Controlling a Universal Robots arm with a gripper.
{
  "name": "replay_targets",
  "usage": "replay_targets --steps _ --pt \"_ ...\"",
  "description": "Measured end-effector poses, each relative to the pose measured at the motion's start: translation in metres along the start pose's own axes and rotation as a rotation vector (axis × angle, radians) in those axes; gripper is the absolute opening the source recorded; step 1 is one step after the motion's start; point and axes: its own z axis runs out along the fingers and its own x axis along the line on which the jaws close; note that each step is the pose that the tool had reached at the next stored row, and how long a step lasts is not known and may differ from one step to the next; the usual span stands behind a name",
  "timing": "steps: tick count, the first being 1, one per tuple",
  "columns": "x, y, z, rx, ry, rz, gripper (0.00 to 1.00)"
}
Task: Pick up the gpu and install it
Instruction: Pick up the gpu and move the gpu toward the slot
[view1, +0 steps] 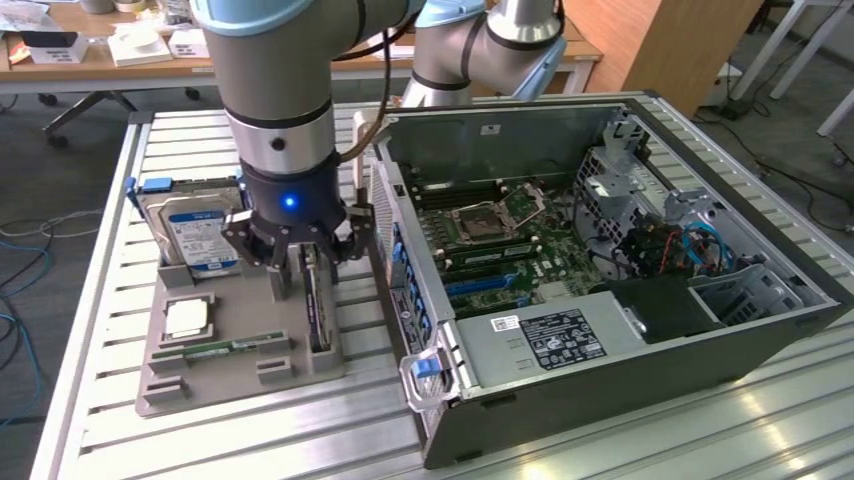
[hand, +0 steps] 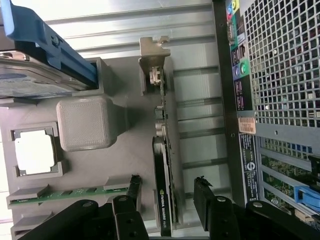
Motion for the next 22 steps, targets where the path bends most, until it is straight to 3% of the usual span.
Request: replay_targets --steps 10,22 --pt "0.0 -0.0004 0.0106 0.0 0.0001 0.0 0.55" --pt "0.0 -0.0005 0.0136 0.0 0.0001 0.0 0.55"
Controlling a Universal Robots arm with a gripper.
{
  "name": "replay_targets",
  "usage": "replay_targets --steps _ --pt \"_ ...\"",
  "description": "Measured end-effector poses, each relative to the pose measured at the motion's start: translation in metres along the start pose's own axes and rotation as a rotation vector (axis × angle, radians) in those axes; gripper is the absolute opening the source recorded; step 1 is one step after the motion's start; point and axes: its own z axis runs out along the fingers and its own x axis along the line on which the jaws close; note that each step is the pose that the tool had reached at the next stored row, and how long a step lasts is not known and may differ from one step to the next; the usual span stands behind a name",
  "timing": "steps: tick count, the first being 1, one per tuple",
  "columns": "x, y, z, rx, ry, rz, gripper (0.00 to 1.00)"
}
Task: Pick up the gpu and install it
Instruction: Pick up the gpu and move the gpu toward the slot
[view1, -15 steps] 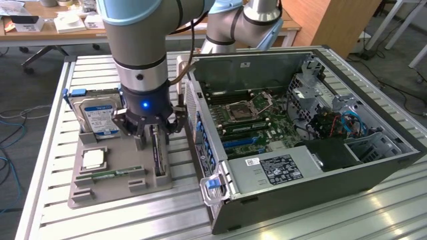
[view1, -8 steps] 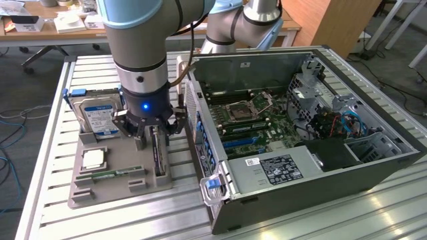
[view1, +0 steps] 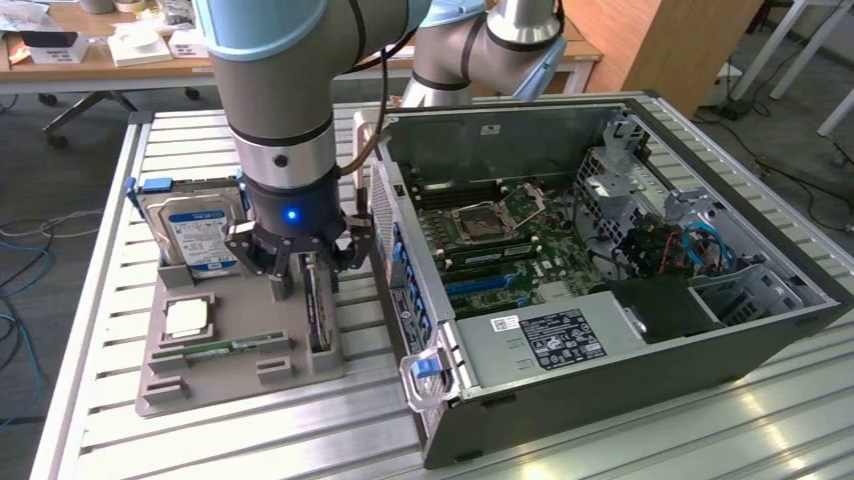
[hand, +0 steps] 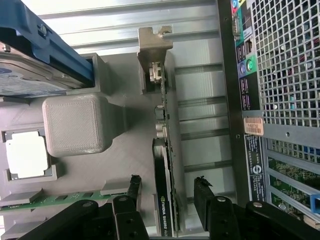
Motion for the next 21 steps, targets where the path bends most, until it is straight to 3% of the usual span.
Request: replay_targets --steps 12,21 --pt "0.0 -0.0004 0.0113 0.0 -0.0001 0.0 0.55" --pt "0.002 0.0008 0.0117 -0.0001 -0.0001 0.0 0.55"
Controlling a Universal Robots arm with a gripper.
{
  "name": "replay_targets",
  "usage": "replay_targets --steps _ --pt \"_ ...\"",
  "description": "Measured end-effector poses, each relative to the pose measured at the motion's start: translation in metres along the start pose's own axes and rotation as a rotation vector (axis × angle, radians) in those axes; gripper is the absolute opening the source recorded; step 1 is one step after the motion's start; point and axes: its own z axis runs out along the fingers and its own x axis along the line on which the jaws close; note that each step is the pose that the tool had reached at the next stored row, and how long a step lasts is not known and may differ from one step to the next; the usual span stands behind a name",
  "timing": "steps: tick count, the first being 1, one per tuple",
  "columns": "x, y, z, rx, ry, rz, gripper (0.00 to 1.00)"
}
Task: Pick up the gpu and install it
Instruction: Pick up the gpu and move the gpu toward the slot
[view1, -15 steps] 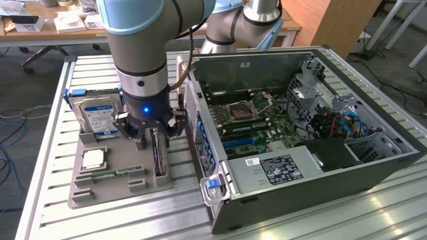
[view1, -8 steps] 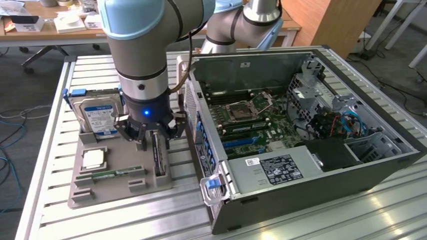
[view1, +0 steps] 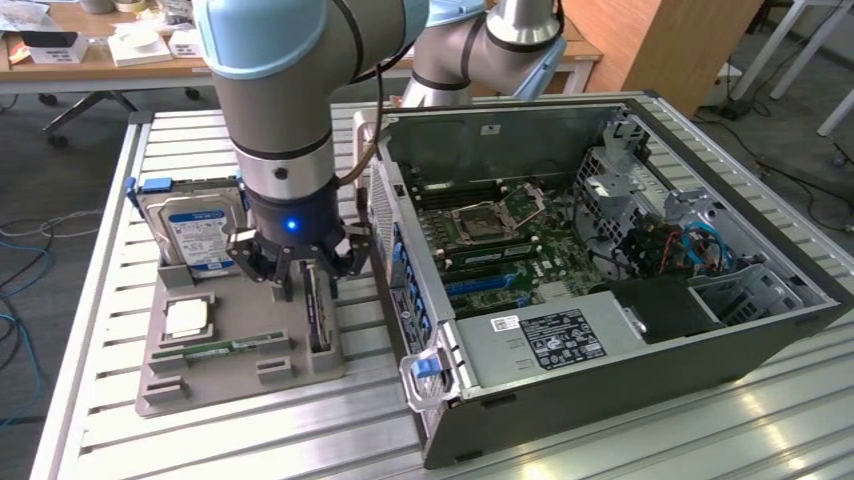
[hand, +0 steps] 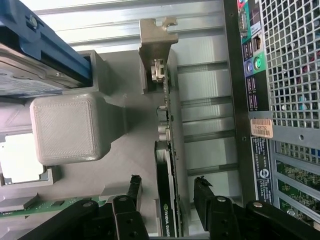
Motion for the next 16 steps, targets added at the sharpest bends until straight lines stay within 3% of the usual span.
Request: replay_targets --steps 11,16 --pt "0.0005 0.002 0.0035 -0.0001 0.0001 -0.001 0.55" --pt "0.0005 0.0021 0.0038 -0.0008 0.0012 -0.029 0.55"
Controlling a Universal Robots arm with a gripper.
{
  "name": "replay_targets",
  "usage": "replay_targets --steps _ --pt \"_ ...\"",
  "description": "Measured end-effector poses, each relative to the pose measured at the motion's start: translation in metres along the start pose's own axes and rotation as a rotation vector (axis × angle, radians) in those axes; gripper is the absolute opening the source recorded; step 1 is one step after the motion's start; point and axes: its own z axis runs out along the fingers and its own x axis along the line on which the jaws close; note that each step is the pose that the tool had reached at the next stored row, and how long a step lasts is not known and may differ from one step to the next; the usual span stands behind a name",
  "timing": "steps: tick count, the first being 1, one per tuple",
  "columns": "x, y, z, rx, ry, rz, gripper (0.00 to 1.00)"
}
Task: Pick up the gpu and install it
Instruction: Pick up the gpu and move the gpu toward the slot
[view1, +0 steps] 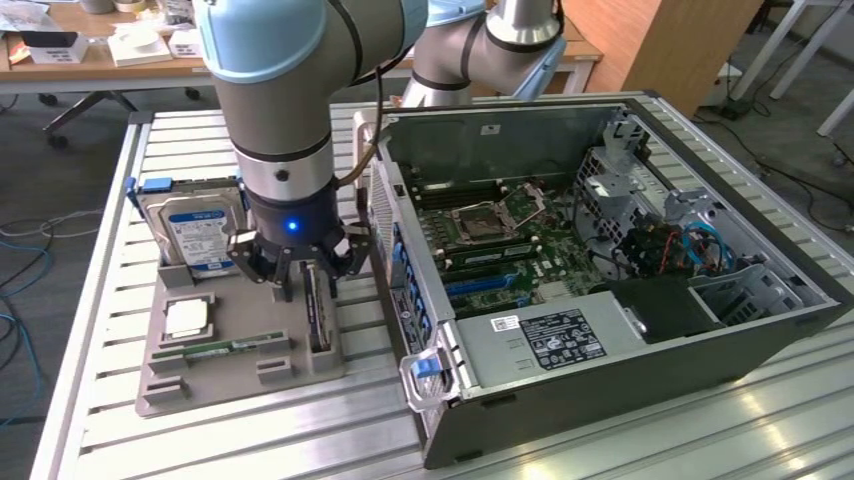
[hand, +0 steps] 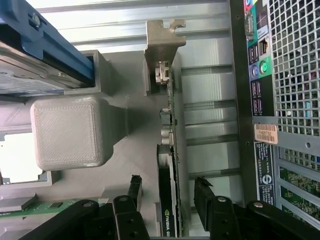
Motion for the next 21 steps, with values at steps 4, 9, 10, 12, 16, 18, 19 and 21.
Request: replay_targets --steps 4,9,10,12,16,18,19,21 --pt "0.0002 0.0007 0.0007 -0.0005 -0.0002 -0.005 0.55" --pt "0.0022 0.0009 0.0019 -0.0003 0.0001 -0.005 0.55" --pt "0.0022 0.0009 0.0018 -0.0002 0.0002 -0.005 0.55" --pt "0.0022 0.0009 0.0018 -0.0002 0.0002 -0.005 0.55" --pt "0.0022 0.0009 0.0019 -0.0004 0.0002 -0.005 0.55" --pt "0.0022 0.0009 0.0019 -0.0005 0.0002 -0.005 0.53" --pt "0.0022 0.0009 0.0019 -0.0006 0.0002 -0.005 0.53" --pt "0.0022 0.0009 0.0019 -0.0006 0.0002 -0.005 0.46"
